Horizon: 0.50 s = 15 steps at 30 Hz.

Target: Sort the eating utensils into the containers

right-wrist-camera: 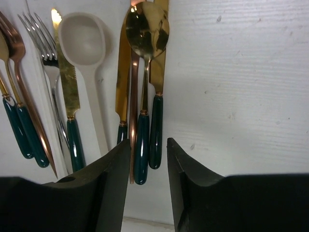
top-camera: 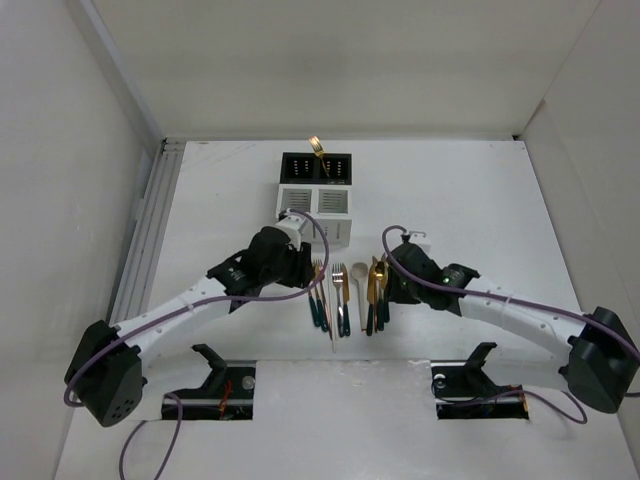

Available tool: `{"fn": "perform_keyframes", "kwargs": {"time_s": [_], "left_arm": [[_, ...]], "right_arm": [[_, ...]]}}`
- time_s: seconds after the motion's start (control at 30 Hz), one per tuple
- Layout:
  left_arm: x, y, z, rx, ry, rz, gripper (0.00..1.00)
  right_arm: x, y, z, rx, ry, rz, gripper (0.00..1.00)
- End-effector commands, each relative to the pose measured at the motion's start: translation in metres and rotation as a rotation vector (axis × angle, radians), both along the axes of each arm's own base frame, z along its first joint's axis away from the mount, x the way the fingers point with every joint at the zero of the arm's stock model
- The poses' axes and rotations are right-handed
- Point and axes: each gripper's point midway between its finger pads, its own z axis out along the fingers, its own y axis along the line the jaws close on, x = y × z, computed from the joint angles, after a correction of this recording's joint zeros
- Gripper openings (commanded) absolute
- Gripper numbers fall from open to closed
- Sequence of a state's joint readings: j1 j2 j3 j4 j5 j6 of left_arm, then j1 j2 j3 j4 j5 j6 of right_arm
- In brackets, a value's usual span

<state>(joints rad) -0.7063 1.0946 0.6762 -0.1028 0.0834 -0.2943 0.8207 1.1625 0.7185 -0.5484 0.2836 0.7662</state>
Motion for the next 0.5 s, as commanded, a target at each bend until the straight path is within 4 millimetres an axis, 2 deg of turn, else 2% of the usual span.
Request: {"fn": "perform_keyframes", "kwargs": {"time_s": [0.0,0.07,0.1,0.27,0.3,0.43,0.47], "left_arm": [[0.012,0.006,-0.005,-0.027,0.014,0.153,0.40],[0.015,0.006,-0.007,-0.028,0.015,0.168,0.42],[0.017,0.008,-0.007,-0.026,0.012,0.188,0.44],[0.037,0.037,-0.005,-0.030,-0.002,0.299,0.50],[0.042,0.046,-0.005,-0.022,-0.008,0.322,0.50],[0.046,0.057,0.005,-0.040,-0.040,0.349,0.51],[0.046,0.061,0.004,-0.040,-0.040,0.360,0.51]], "right_arm": [[-0.003,0.014,-0.001,0.089,-0.005,0.007,0.41],[-0.003,0.017,-0.002,0.108,-0.006,0.006,0.37],[-0.006,0.014,-0.010,0.089,0.012,0.005,0.36],[-0.004,0.015,-0.034,0.022,0.058,0.020,0.31],[0.001,0.018,-0.032,0.016,0.053,0.015,0.29],[0.008,0.013,-0.035,-0.066,0.075,-0.010,0.25],[0.011,0.017,-0.030,-0.064,0.073,-0.010,0.23]]}}
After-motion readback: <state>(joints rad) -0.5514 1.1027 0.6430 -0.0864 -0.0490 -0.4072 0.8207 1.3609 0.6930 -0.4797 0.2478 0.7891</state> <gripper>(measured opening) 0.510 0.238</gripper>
